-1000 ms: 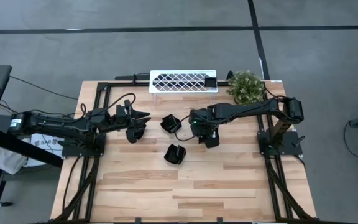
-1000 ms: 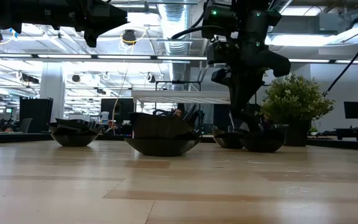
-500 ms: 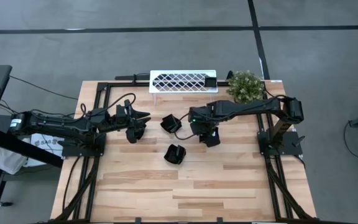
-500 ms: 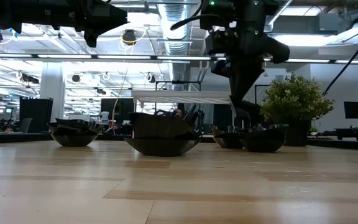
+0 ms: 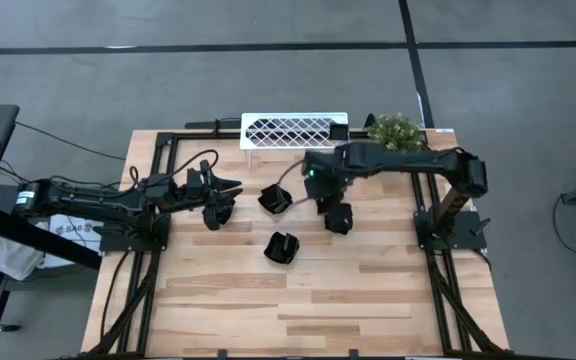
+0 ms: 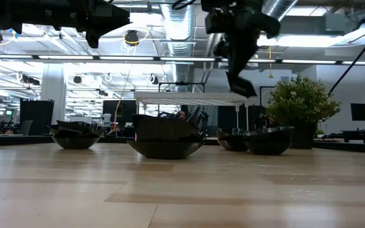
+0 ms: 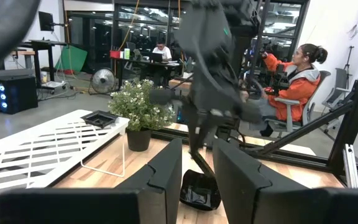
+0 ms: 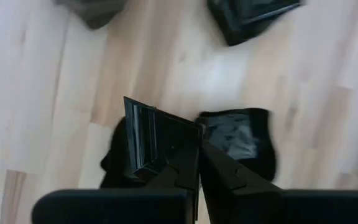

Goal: Pick & Place Mini shaped plates
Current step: Stack the black square plate on top of the black square plate on the shelf

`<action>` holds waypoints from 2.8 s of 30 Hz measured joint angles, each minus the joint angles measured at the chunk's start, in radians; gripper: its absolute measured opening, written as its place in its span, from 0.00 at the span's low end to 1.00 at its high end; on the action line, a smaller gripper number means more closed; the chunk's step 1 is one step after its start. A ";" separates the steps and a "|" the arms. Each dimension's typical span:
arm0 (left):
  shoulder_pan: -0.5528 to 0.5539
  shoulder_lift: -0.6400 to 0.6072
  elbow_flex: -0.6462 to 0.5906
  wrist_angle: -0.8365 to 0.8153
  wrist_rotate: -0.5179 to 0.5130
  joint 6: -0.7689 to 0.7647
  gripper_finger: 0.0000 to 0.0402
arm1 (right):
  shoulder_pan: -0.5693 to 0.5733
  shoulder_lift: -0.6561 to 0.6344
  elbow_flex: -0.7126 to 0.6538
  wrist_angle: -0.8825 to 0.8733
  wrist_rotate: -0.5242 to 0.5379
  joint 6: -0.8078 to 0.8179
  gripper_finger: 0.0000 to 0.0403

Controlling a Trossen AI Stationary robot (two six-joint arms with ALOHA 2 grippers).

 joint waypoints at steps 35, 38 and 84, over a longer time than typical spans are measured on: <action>0.000 0.000 0.000 0.000 0.000 -0.010 0.23 | -0.687 0.000 0.139 0.097 -0.213 0.649 0.02; 0.000 0.000 0.000 0.000 0.000 -0.011 0.23 | -0.678 0.001 0.114 0.090 -0.209 0.672 0.02; 0.000 0.000 0.000 0.001 0.000 -0.007 0.23 | -0.631 0.006 0.110 0.026 -0.048 0.951 0.02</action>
